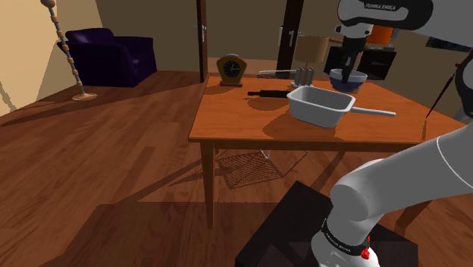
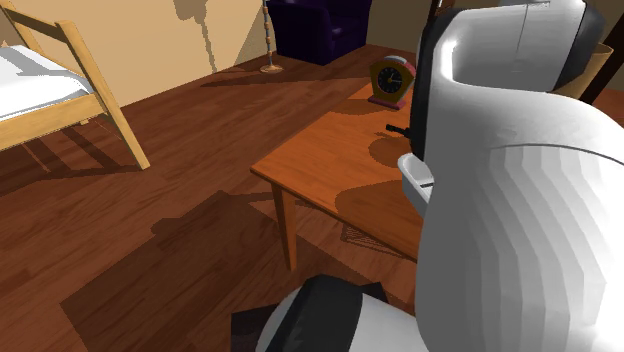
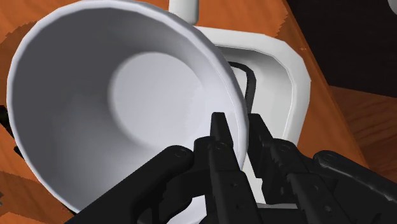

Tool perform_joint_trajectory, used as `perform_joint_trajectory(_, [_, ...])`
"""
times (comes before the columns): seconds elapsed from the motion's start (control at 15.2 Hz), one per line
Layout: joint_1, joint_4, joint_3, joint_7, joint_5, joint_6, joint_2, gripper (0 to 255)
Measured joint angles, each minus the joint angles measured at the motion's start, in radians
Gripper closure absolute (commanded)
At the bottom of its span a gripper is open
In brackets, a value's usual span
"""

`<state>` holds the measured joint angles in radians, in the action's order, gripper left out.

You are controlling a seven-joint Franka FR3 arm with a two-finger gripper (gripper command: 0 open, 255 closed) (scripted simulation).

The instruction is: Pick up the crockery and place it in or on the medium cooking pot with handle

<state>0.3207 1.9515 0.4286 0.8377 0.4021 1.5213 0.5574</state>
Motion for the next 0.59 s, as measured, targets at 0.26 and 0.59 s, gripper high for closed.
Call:
perform_joint_trajectory(0.26, [0.005, 0.073, 0.005, -0.015, 0.010, 0.049, 0.023, 255])
perform_joint_trajectory(0.59, [0.011, 0.150, 0.014, -0.029, 0.022, 0.106, 0.042, 255])
